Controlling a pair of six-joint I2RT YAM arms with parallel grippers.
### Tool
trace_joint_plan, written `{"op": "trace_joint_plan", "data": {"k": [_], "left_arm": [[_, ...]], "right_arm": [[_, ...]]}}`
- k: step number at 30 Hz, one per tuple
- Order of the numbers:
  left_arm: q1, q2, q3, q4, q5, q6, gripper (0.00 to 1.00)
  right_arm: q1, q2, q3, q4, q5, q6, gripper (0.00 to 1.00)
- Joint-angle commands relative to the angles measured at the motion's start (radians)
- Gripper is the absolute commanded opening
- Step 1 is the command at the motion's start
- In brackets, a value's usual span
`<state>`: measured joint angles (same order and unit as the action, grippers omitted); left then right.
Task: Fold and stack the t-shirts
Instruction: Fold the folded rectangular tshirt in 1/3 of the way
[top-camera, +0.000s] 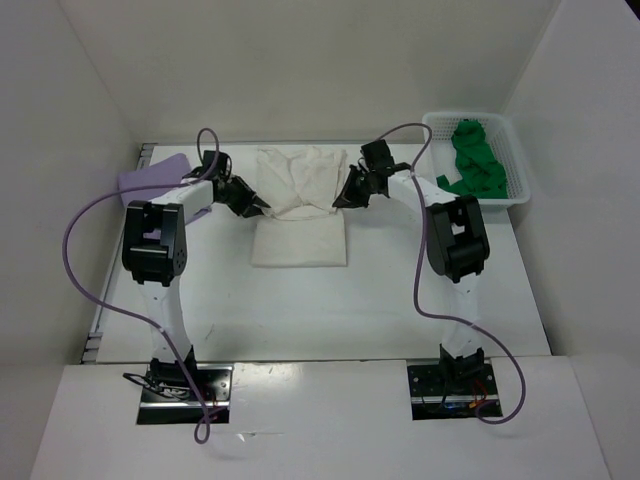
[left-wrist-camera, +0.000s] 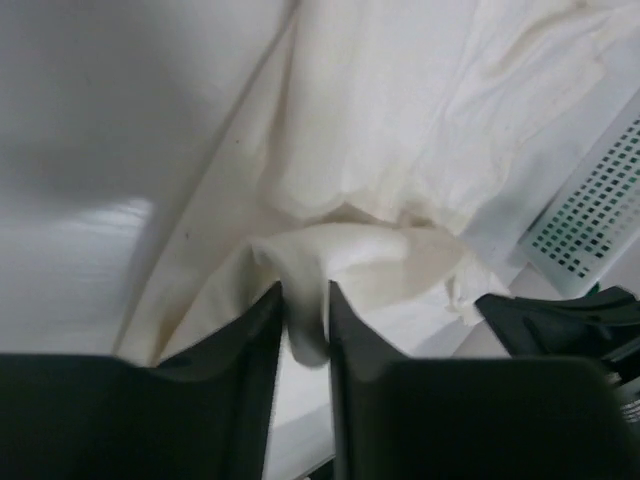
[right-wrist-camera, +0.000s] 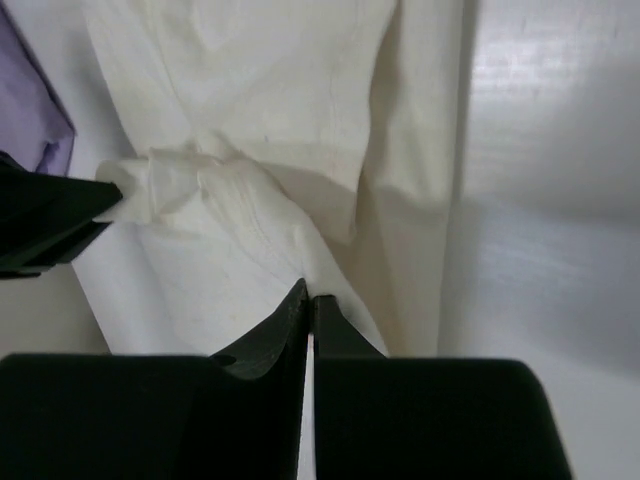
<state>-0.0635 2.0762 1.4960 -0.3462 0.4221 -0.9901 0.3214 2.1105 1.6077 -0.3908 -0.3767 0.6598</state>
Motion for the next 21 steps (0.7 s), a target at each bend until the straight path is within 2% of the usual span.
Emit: {"op": "trace_joint_plan", "data": {"k": [1, 3, 4, 5, 10, 12, 13, 14, 15, 17, 21], "left_arm": [[0.017, 0.041, 0.041, 0.053, -0.02, -0.019, 0.37], [0.027, 0.018, 0.041, 0.081, 0.0, -0.019, 0.5], [0.027, -0.022, 0.027, 0.093, 0.013, -0.019, 0.6], [0.04, -0.048, 0.027, 0.102, 0.014, -0.019, 0.61], [0.05, -0.284, -0.118, 0.133, -0.016, -0.001, 0.61], [0.025, -0.339, -0.225, 0.147, -0.016, -0.001, 0.56], [0.007, -0.388, -0.267, 0.171, -0.006, -0.001, 0.53], [-0.03, -0.407, -0.357, 0.191, 0.003, -0.031, 0.5], [-0.048, -0.433, -0.399, 0.226, 0.003, -0.045, 0.46], [-0.079, -0.433, -0.466, 0.262, -0.02, -0.07, 0.45], [-0.11, -0.358, -0.507, 0.273, -0.039, -0.061, 0.44]], "right_arm": [[-0.015, 0.097, 0.121, -0.043, 0.012, -0.037, 0.03], [-0.015, 0.097, 0.132, -0.045, 0.001, -0.037, 0.15], [-0.015, 0.068, 0.123, -0.031, 0.001, -0.037, 0.28], [-0.015, 0.045, 0.113, -0.017, 0.001, -0.037, 0.33], [-0.015, -0.131, 0.066, -0.017, 0.025, -0.058, 0.43], [0.001, -0.176, 0.028, -0.031, 0.073, -0.072, 0.44], [0.027, -0.213, 0.011, -0.022, 0.073, -0.086, 0.4], [0.047, -0.213, -0.015, -0.022, 0.084, -0.086, 0.22], [0.068, -0.213, -0.015, -0.022, 0.084, -0.095, 0.13], [0.14, -0.186, -0.025, -0.011, 0.072, -0.095, 0.0], [0.22, -0.046, 0.056, -0.04, 0.039, -0.095, 0.0]]}}
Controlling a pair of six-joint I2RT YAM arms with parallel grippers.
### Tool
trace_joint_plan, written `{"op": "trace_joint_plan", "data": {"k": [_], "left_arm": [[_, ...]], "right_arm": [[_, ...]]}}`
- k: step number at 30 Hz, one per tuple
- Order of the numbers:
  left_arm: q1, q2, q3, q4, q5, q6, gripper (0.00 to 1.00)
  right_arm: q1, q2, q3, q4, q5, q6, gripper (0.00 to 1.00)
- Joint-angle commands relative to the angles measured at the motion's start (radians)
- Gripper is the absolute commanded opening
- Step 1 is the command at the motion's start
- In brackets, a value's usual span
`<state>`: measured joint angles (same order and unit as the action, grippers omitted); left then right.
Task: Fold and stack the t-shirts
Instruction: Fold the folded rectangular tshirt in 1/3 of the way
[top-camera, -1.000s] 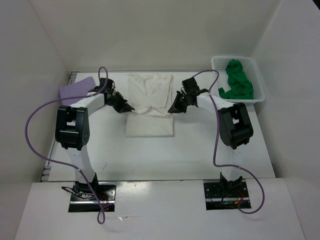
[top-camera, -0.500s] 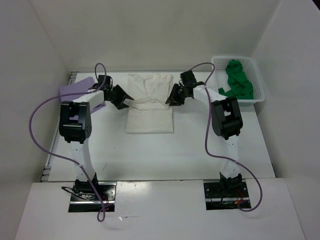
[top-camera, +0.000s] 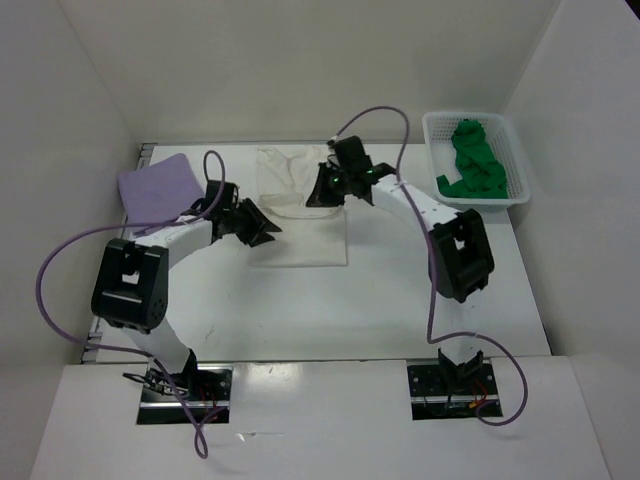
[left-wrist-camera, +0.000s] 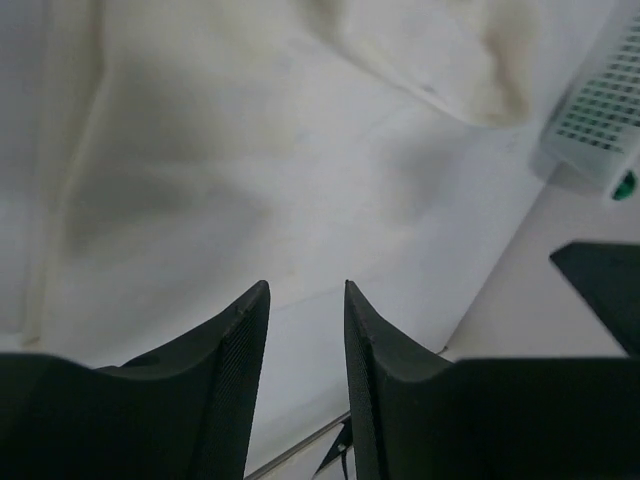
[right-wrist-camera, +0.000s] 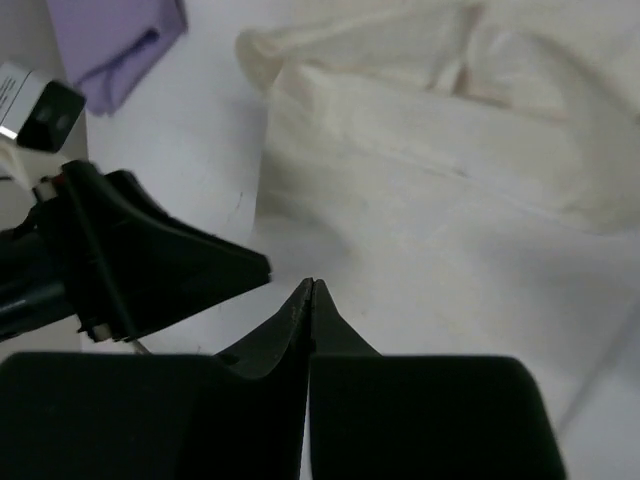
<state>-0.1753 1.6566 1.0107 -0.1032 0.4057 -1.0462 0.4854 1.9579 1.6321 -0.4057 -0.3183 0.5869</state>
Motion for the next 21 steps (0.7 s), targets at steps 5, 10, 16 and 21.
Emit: {"op": "trace_joint_plan", "data": {"k": [5, 10, 16, 21], "left_arm": [[-0.007, 0.121, -0.035, 0.019, -0.042, 0.014, 0.43], [-0.007, 0.112, -0.109, 0.019, -0.051, 0.023, 0.43], [-0.016, 0.059, -0.17, -0.036, -0.062, 0.07, 0.43], [-0.016, -0.009, -0.17, -0.098, -0.064, 0.071, 0.45]], "right_arm": [[0.099, 0.214, 0.123, -0.044, 0.004, -0.022, 0.0], [0.108, 0.303, 0.193, -0.045, 0.059, -0.022, 0.0], [0.108, 0.447, 0.363, -0.025, 0.202, -0.012, 0.0], [0.088, 0.628, 0.797, -0.106, 0.314, -0.021, 0.0]]}}
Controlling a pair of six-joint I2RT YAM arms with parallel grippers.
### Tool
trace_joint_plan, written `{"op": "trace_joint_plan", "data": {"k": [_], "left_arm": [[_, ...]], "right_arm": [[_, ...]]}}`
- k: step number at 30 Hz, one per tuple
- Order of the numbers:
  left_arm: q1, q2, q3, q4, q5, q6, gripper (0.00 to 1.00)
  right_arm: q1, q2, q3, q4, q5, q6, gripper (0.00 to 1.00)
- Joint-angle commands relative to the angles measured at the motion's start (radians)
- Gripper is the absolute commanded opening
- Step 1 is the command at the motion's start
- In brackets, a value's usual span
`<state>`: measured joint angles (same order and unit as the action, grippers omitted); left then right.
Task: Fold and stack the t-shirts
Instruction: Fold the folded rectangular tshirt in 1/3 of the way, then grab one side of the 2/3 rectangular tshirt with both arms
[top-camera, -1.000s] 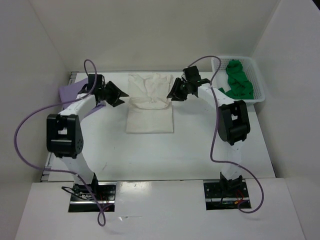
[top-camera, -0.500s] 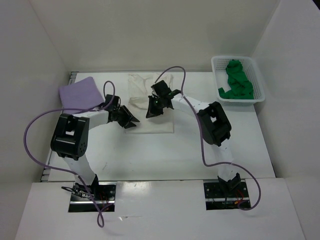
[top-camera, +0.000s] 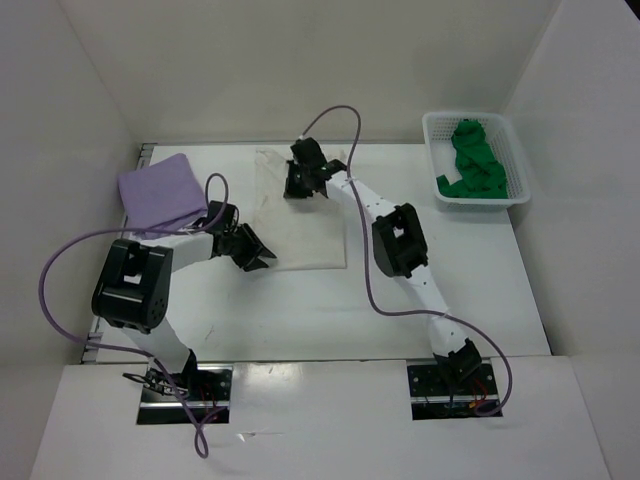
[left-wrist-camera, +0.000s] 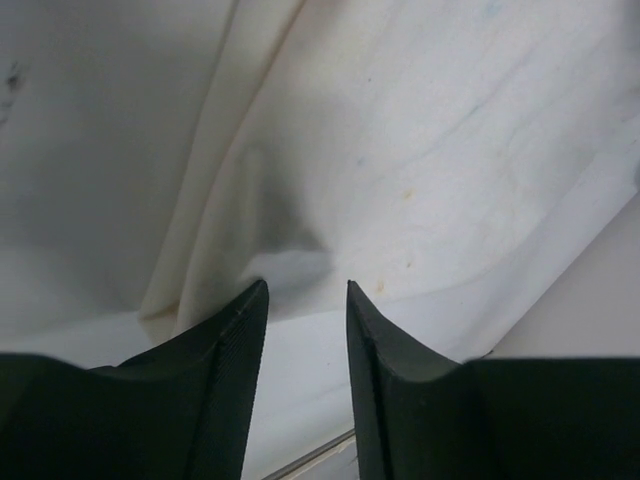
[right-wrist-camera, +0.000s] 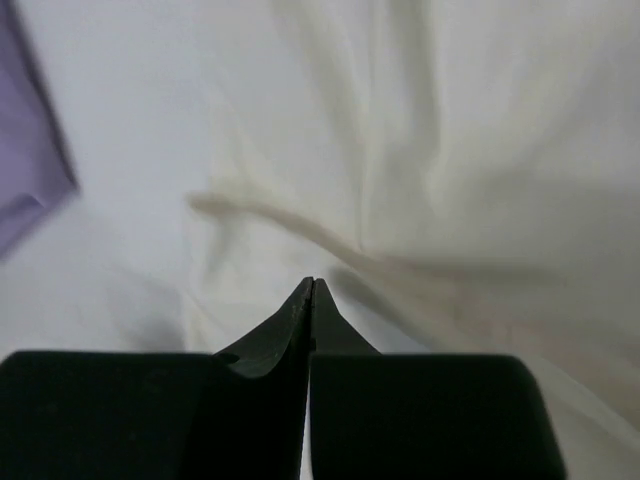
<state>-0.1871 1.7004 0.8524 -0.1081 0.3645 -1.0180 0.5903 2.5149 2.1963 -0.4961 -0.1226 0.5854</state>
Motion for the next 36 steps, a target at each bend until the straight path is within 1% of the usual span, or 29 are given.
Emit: {"op": "trace_joint_plan", "data": {"k": [1, 2, 3, 5, 6, 8, 9, 10, 11, 12, 13, 14, 15, 16, 17, 18, 19, 20, 21, 22, 24, 26, 27, 29, 33, 35, 36], "left_arm": [[-0.005, -0.07, -0.001, -0.105, -0.022, 0.042, 0.47], [-0.005, -0.088, 0.026, -0.119, -0.022, 0.042, 0.49], [-0.005, -0.126, 0.042, -0.146, -0.022, 0.053, 0.53], [0.009, -0.181, 0.075, -0.165, -0.022, 0.062, 0.56], [0.009, -0.195, 0.076, -0.179, -0.022, 0.062, 0.58], [0.038, -0.228, 0.086, -0.208, -0.036, 0.085, 0.58], [0.049, -0.228, 0.086, -0.208, -0.048, 0.085, 0.58], [0.06, -0.241, 0.062, -0.208, -0.048, 0.094, 0.58], [0.087, -0.242, 0.045, -0.208, -0.048, 0.104, 0.59], [0.098, -0.242, 0.03, -0.208, -0.039, 0.104, 0.59], [0.109, -0.242, 0.013, -0.208, -0.039, 0.114, 0.59], [0.118, -0.228, -0.016, -0.199, -0.039, 0.114, 0.59], [0.129, -0.228, -0.027, -0.199, -0.015, 0.124, 0.59], [0.129, -0.213, -0.027, -0.19, -0.015, 0.124, 0.59], [0.138, -0.203, -0.038, -0.189, -0.015, 0.134, 0.59], [0.138, -0.188, -0.038, -0.189, -0.015, 0.134, 0.59], [0.138, -0.171, -0.038, -0.18, -0.004, 0.134, 0.59], [0.138, -0.159, -0.038, -0.168, -0.004, 0.134, 0.59], [0.138, -0.145, -0.038, -0.168, 0.008, 0.144, 0.59], [0.138, -0.116, -0.038, -0.157, 0.023, 0.144, 0.59], [0.138, -0.09, -0.027, -0.157, 0.024, 0.154, 0.59], [0.138, -0.068, -0.027, -0.148, 0.033, 0.154, 0.59], [0.138, -0.068, -0.027, -0.148, 0.033, 0.154, 0.59], [0.138, -0.068, -0.036, -0.137, 0.021, 0.145, 0.56], [0.138, -0.047, -0.049, -0.116, 0.011, 0.136, 0.49], [0.138, -0.022, -0.049, -0.105, 0.011, 0.136, 0.41], [0.138, -0.022, -0.049, -0.096, 0.011, 0.136, 0.39]], "right_arm": [[-0.027, 0.118, 0.35, -0.071, 0.13, -0.03, 0.0], [-0.043, 0.145, 0.488, -0.117, 0.13, -0.03, 0.0], [-0.055, 0.096, 0.462, -0.107, 0.104, -0.012, 0.0], [-0.064, 0.009, 0.392, -0.137, 0.075, -0.012, 0.0], [-0.064, -0.025, 0.373, -0.159, 0.061, -0.036, 0.01], [-0.064, -0.111, 0.246, -0.189, 0.026, -0.088, 0.02], [-0.064, -0.169, 0.162, -0.161, 0.008, -0.101, 0.02], [-0.064, -0.308, -0.038, -0.127, -0.014, -0.101, 0.02], [-0.064, -0.38, -0.138, -0.092, -0.026, -0.101, 0.02], [-0.092, -0.448, -0.331, -0.023, -0.049, -0.075, 0.0], [-0.105, -0.573, -0.424, 0.01, -0.078, -0.056, 0.0], [-0.121, -0.629, -0.51, 0.036, -0.125, -0.039, 0.0], [-0.145, -0.678, -0.673, 0.089, -0.15, -0.004, 0.0], [-0.145, -0.767, -0.749, 0.114, -0.167, 0.007, 0.0], [-0.156, -0.801, -0.817, 0.131, -0.167, 0.007, 0.08], [-0.156, -0.824, -0.934, 0.16, -0.167, 0.02, 0.14], [-0.165, -0.853, -0.986, 0.172, -0.181, 0.033, 0.22], [-0.165, -0.854, -1.03, 0.186, -0.225, 0.033, 0.36], [-0.179, -0.867, -1.105, 0.215, -0.244, 0.045, 0.41], [-0.188, -0.88, -1.135, 0.229, -0.244, 0.062, 0.46], [-0.188, -0.89, -1.2, 0.24, -0.223, 0.071, 0.51], [-0.211, -0.877, -1.233, 0.286, -0.232, 0.097, 0.51], [-0.211, -0.861, -1.242, 0.295, -0.262, 0.097, 0.51], [-0.211, -0.828, -1.242, 0.295, -0.276, 0.097, 0.51], [-0.211, -0.762, -1.256, 0.347, -0.31, 0.106, 0.51], [-0.211, -0.752, -1.267, 0.359, -0.319, 0.106, 0.51], [-0.211, -0.74, -1.276, 0.369, -0.319, 0.106, 0.49]]}}
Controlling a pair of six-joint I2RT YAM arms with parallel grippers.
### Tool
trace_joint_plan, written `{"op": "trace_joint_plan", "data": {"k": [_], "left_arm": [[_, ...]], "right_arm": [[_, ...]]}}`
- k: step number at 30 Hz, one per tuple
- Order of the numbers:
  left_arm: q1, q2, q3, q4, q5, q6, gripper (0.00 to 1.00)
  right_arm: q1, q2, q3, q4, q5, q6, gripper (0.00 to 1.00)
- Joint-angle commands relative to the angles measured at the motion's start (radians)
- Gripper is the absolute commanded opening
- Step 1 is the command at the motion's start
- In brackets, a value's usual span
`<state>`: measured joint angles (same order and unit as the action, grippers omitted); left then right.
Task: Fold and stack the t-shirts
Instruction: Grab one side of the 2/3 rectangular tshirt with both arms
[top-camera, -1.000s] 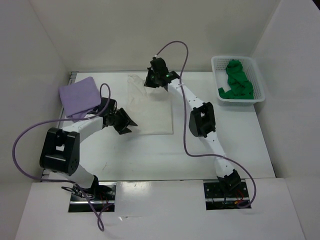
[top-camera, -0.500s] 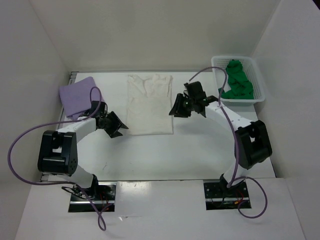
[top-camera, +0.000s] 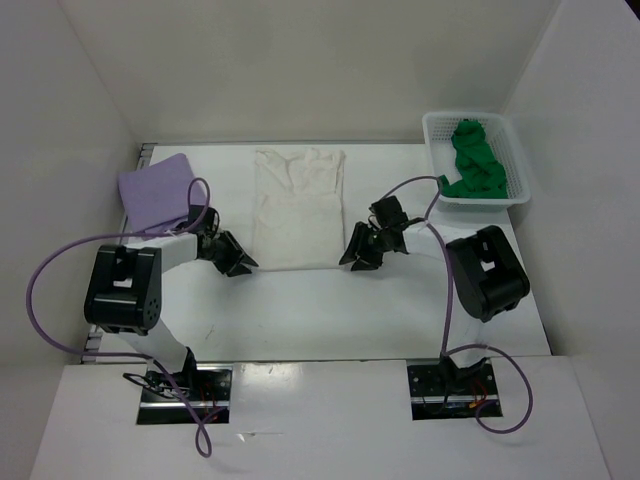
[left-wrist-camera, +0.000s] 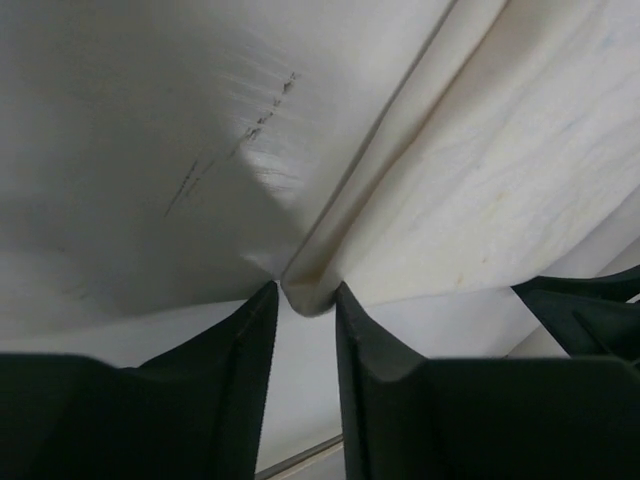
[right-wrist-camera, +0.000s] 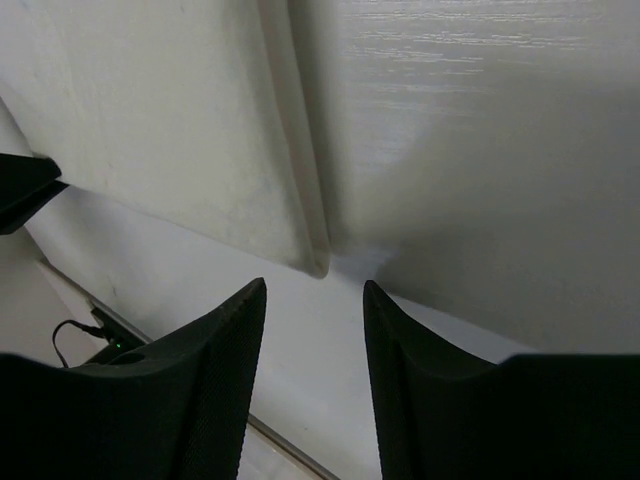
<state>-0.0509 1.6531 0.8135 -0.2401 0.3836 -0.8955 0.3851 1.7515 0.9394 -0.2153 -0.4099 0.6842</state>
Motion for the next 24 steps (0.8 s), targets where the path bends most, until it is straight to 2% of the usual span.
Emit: {"op": "trace_joint_plan", "data": {"k": [1, 6, 10, 11, 14, 19, 22, 24], "left_arm": [[0.002, 0.037, -0.01, 0.036, -0.008, 0.004, 0.35], [0.002, 0.047, -0.01, 0.047, -0.017, -0.005, 0.18], [0.002, 0.047, -0.01, 0.047, -0.017, -0.005, 0.11], [0.002, 0.047, -0.01, 0.047, -0.028, -0.005, 0.09], [0.002, 0.037, -0.01, 0.047, -0.028, -0.014, 0.0], [-0.013, -0.033, -0.028, -0.011, -0.028, 0.023, 0.0], [-0.058, -0.111, -0.072, -0.091, -0.028, 0.058, 0.0], [-0.07, -0.195, -0.114, -0.166, 0.03, 0.073, 0.0]], "right_arm": [[-0.006, 0.037, -0.019, 0.088, -0.032, 0.017, 0.47], [-0.006, 0.049, -0.04, 0.134, -0.032, 0.038, 0.31], [-0.006, 0.049, -0.05, 0.166, -0.006, 0.061, 0.19], [-0.006, 0.049, -0.05, 0.166, -0.006, 0.07, 0.12], [-0.006, 0.049, -0.04, 0.177, -0.006, 0.071, 0.0], [0.034, -0.056, -0.086, 0.073, 0.074, 0.081, 0.0], [0.075, -0.196, -0.169, 0.018, 0.124, 0.115, 0.0], [0.142, -0.307, -0.214, -0.038, 0.134, 0.172, 0.0]]}}
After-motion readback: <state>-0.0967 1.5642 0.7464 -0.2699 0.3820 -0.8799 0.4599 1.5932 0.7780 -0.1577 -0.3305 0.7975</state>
